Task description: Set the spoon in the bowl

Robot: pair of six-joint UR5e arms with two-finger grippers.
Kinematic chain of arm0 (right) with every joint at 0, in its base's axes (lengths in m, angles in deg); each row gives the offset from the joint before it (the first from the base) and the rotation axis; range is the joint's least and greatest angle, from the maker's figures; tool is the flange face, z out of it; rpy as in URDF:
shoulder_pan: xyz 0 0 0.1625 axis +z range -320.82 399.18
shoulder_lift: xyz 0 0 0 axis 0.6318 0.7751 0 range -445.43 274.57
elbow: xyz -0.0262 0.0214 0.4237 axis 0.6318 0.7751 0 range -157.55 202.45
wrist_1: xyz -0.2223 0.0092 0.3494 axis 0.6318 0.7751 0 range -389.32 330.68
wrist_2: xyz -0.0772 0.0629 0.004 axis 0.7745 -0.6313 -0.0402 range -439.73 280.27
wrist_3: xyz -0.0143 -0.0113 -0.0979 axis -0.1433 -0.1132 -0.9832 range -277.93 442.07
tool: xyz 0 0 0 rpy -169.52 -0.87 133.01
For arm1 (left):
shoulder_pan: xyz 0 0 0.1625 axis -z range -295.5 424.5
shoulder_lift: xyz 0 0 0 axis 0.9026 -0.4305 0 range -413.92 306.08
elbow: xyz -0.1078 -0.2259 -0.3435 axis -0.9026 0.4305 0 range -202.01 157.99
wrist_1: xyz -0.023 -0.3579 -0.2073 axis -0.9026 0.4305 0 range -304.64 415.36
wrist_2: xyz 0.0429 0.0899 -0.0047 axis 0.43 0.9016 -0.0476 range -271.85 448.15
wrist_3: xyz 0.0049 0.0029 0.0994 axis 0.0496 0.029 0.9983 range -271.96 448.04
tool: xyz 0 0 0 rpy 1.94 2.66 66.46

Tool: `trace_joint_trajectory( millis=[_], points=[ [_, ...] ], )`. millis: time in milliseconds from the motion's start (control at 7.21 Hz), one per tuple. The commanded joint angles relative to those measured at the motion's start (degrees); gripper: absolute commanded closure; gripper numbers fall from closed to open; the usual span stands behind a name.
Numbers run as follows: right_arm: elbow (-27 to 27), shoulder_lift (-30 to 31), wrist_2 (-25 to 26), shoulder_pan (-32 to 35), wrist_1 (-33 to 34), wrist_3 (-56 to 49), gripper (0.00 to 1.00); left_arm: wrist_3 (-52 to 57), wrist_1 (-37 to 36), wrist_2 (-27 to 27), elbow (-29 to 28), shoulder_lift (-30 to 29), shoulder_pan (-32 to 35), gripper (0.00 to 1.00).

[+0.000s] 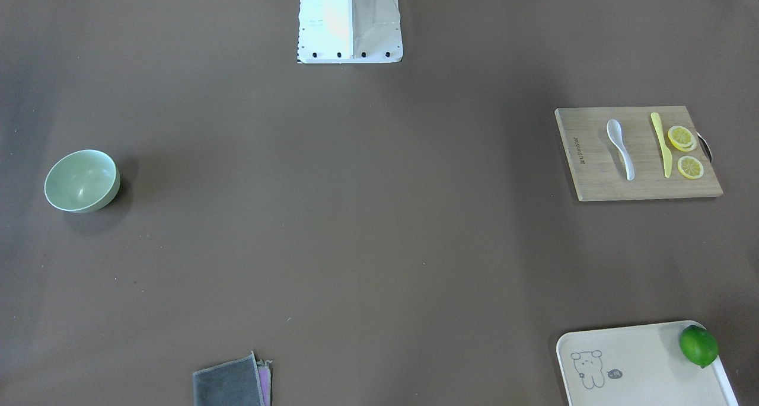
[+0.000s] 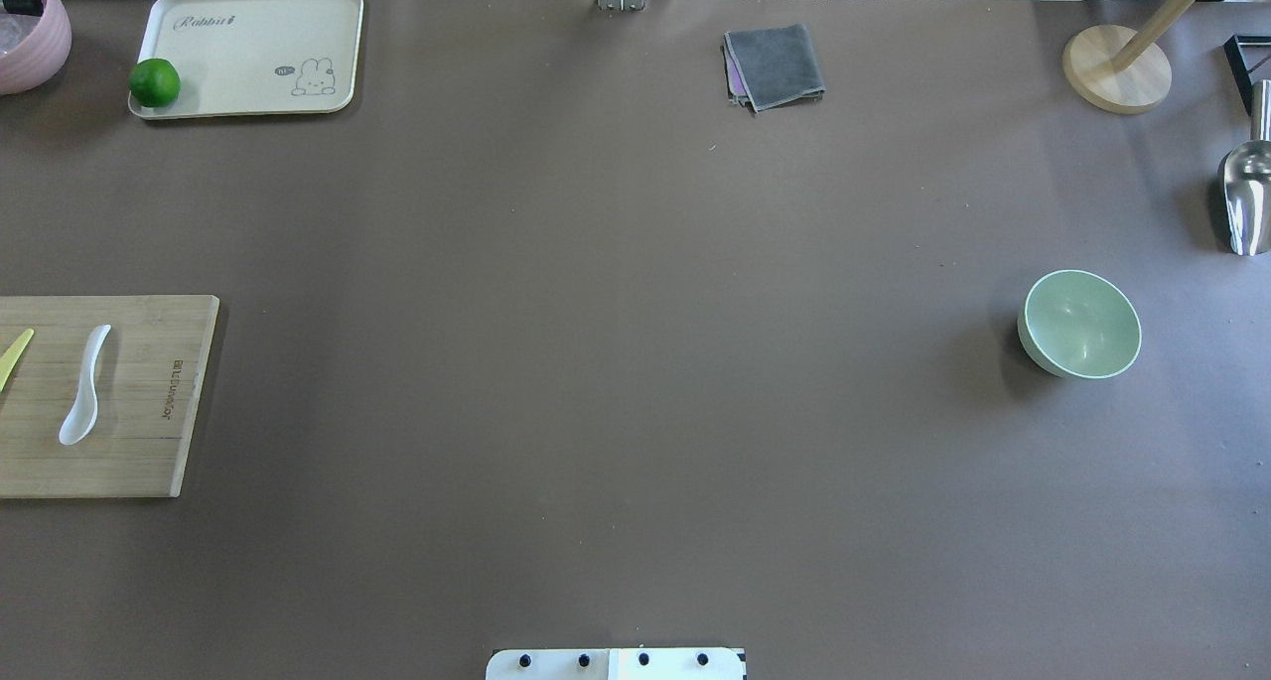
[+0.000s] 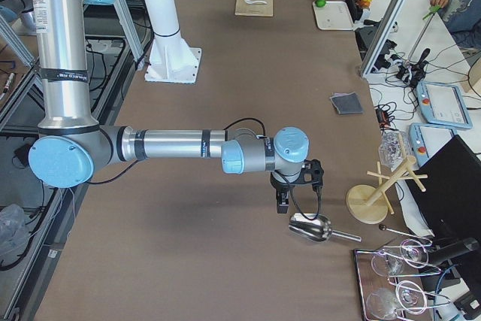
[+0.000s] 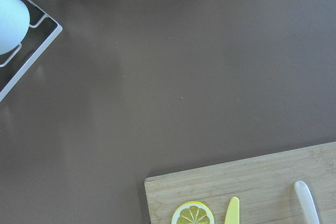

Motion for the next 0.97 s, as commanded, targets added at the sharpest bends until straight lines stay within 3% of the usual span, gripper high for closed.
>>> trace_joint_trajectory(
  millis=[0, 832],
  points=[
    [-0.2, 0.0, -0.1, 0.0, 0.0, 0.1, 0.0, 0.0, 0.5, 0.0, 0.2, 0.2, 0.0, 0.02],
    [-0.2, 0.0, -0.5, -0.1, -0.6, 0.1, 0.0, -0.4, 0.7, -0.6, 0.3, 1.5, -0.3, 0.02]
  ],
)
